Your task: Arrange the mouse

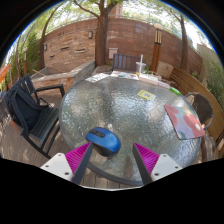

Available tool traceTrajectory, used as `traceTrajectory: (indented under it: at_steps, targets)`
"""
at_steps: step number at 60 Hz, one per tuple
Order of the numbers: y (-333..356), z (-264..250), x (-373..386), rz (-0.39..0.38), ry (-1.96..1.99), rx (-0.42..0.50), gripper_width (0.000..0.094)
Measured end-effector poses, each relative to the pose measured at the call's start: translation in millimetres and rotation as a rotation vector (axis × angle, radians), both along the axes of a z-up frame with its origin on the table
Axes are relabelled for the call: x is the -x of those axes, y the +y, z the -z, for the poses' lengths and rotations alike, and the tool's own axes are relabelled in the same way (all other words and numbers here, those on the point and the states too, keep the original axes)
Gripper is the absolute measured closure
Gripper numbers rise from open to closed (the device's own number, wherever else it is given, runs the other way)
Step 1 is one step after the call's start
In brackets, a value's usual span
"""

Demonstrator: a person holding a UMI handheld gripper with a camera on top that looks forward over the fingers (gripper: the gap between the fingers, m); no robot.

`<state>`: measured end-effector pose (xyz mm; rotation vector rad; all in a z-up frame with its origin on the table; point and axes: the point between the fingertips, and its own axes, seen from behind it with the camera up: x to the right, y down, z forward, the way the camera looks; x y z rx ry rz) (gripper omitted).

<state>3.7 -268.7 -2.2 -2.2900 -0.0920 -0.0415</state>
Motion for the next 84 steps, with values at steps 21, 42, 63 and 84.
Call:
traceTrajectory:
  at_steps: [21,42,63,84]
  targets:
    - [70.5,9.2,-10.3,0.007,-0.032,0.006,0.0173]
    - [73.8,15.6,7.5,-0.041,0.009,0.047,0.0545]
    - [113.2,-125.1,15.2,-0.135,0.125,-0.162,0.0597]
    - [189.1,-213.8,-227.2,0.039,0.105,-0.311,0.06]
